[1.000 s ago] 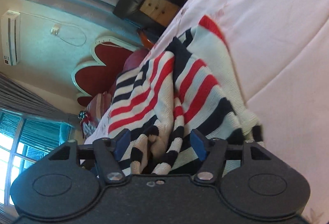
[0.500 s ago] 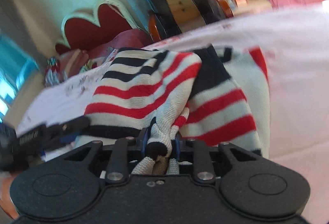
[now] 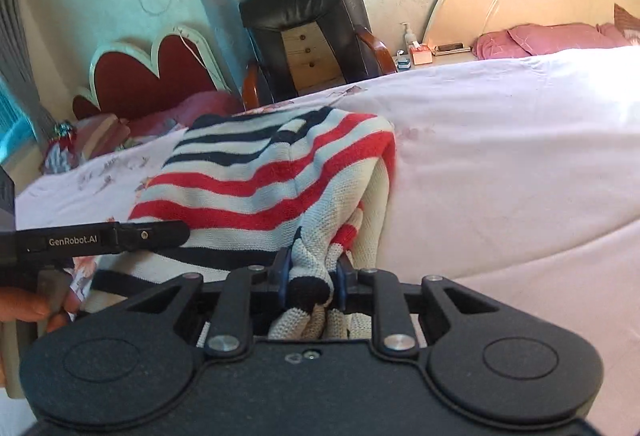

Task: Fold small clothes

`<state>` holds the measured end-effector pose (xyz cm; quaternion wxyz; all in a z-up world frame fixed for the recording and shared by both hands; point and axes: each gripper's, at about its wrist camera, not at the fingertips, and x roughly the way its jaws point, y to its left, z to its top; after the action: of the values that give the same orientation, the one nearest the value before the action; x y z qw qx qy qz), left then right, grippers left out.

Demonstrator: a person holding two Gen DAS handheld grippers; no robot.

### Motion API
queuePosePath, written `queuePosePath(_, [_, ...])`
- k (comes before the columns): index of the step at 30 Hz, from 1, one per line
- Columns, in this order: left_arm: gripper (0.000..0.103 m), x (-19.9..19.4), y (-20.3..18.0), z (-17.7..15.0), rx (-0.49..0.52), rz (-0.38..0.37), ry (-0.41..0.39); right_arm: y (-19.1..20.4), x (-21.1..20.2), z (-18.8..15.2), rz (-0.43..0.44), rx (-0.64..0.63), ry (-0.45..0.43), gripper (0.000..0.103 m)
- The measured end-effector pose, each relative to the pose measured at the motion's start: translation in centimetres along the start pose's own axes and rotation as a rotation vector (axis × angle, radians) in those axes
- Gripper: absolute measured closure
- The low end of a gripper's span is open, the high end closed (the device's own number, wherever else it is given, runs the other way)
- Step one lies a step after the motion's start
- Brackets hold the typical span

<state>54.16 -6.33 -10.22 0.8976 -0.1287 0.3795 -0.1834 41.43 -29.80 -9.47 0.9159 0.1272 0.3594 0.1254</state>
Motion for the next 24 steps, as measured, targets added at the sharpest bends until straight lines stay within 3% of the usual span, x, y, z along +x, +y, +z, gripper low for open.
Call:
queuePosePath(7, [0.028, -2.6, 0.0, 0.5, 0.014, -0.003, -0.087, -1.6, -0.3, 1.8, 0.038, 0.108, -0.041, 0.068])
queuePosePath(11, [0.028, -1.9, 0.7, 1.1, 0.013, 0.018, -0.055, -4.2, 1.6, 3.7, 0.072, 0.237, -0.044, 0.064])
queuePosePath(14, [0.028, -1.4, 0.9, 1.1, 0.016, 0.018, -0.039, -4.7, 3.0, 4.8, 0.078, 0.247, -0.04, 0.071])
queuePosePath(17, [0.028, -0.5, 0.8, 1.3, 0.016, 0.02, -0.026, -3.8, 4.1, 5.7, 0.042, 0.142, -0.076, 0.093])
queuePosePath(21, [0.028, 0.6, 0.8, 1.1, 0.023, 0.013, -0.002, -3.2, 5.5, 5.5, -0.024, 0.023, -0.072, 0.095])
queuePosePath(24, [0.027, 0.3, 0.8, 1.0, 0.027, 0.011, 0.0, -3.8, 6.4, 4.3, -0.046, 0.045, -0.024, 0.092])
